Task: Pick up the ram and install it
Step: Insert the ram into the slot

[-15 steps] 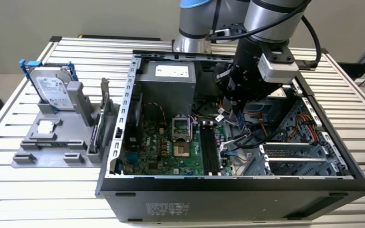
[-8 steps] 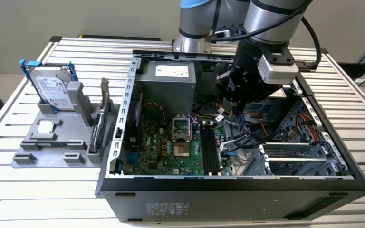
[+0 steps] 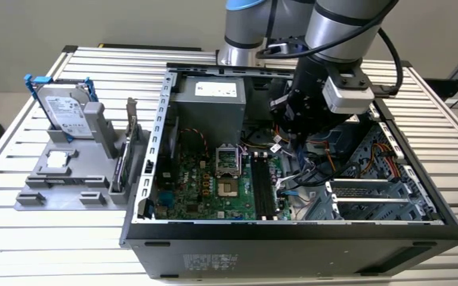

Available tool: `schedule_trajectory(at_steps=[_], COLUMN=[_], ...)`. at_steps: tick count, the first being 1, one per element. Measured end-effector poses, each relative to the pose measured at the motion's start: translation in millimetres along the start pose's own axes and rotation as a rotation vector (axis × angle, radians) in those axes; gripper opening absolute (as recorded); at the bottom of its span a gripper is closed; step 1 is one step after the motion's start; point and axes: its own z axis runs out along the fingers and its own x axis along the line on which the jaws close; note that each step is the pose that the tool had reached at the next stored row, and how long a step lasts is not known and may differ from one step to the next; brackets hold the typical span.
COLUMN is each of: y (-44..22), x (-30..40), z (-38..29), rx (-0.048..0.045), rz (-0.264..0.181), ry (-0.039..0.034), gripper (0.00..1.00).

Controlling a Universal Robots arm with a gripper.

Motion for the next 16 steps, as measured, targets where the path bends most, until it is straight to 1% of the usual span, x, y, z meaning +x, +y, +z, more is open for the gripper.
schedule_trajectory(at_steps=[1, 4, 11, 16], y=[1.5, 3.3, 12.0, 14.5], x=[0.0, -0.4, -1.9, -3.5], z=[0.4, 2.6, 5.2, 7.5], rx=[-0.0001, -0.0003, -0.0001, 0.0001], rz=[0.0, 0.0, 0.0, 0.0], ry=[-0.0008, -0.0014, -0.0016, -0.0015], gripper=[0.0, 0.0, 0.0, 0.0])
